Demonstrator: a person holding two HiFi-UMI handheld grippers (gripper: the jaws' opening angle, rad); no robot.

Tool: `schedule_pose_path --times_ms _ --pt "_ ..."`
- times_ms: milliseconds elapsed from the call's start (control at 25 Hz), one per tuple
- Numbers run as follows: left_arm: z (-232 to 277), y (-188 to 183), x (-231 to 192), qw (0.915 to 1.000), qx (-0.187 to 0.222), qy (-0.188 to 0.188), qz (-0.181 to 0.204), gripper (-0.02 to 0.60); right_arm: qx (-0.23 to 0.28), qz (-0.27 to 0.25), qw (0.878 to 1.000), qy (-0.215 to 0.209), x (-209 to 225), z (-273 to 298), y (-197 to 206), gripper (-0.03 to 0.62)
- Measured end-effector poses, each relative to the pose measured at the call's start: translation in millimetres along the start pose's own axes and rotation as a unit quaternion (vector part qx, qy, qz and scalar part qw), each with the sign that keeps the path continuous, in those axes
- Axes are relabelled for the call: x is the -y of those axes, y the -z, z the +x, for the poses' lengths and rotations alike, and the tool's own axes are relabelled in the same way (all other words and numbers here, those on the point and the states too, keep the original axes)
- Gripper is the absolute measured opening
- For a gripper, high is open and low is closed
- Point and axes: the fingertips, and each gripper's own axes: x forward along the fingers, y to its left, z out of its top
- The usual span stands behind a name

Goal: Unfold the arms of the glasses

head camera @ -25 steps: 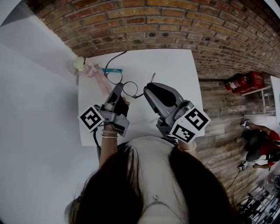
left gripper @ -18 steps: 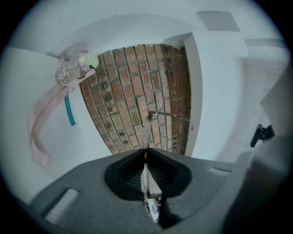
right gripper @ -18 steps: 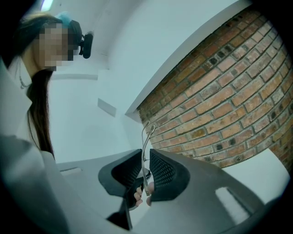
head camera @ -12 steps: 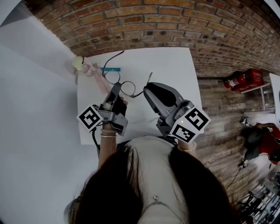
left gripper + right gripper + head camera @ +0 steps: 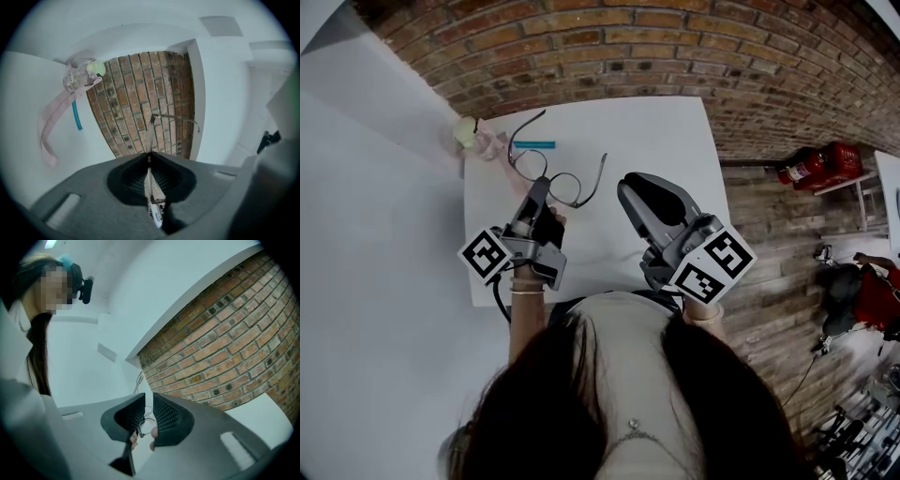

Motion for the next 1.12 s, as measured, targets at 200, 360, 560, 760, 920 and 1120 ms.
schedule_pose_path --times_ms 200,360,560,760,920,1120 --pt "-13.0 2.5 6.3 0.9999 -0.003 0.005 -0.01 0.021 -0.002 -0.005 1.0 0.031 3.0 -13.0 4.9 0.044" --pt "-14.1 11.0 11.7 0.9993 -0.019 0.018 -0.026 0.021 -0.006 -0.021 0.998 0.065 13.7 -22.4 10.5 0.034" --pt "-14.8 25.3 18.2 0.9972 -0.049 0.033 -0.046 0.021 -0.013 -0.029 0.995 0.1 24.8 -35.5 19.6 0.029" --pt "-17.4 41.0 24.5 0.9939 -0.076 0.04 -0.068 0.021 -0.016 -0.036 0.99 0.139 34.8 -52.2 24.7 0.014" --pt "-18.1 51.8 25.4 0.9912 -0.098 0.044 -0.077 0.021 -0.029 -0.056 0.984 0.165 42.3 -59.9 32.4 0.003" --pt "-22.1 59.7 27.8 0.9892 -0.111 0.047 -0.083 0.021 -0.044 -0.075 0.979 0.187 47.8 -67.6 43.0 0.003"
